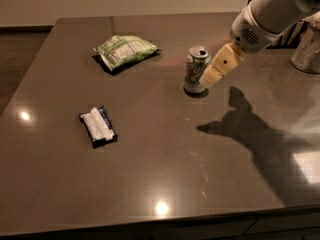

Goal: Move 7up can near green jalapeno chip bag

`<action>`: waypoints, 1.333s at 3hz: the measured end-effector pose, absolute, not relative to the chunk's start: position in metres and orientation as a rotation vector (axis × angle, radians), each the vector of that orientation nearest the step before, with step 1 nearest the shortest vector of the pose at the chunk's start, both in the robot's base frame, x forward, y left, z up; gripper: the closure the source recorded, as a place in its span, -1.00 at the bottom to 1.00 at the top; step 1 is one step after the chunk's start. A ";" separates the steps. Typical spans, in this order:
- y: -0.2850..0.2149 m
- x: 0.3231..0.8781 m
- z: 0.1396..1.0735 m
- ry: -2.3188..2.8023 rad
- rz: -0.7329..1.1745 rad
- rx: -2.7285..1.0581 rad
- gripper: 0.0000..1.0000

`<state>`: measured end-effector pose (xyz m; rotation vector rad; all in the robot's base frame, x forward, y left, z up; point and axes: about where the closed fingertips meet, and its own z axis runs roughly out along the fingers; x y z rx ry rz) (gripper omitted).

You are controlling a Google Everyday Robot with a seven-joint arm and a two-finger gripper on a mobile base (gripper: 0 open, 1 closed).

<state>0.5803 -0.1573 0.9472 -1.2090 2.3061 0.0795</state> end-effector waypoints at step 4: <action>-0.105 0.624 0.915 2.269 0.279 -1.086 -1.00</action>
Offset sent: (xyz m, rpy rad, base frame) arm 0.0488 0.0438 -0.0251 0.2061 0.0124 -0.0445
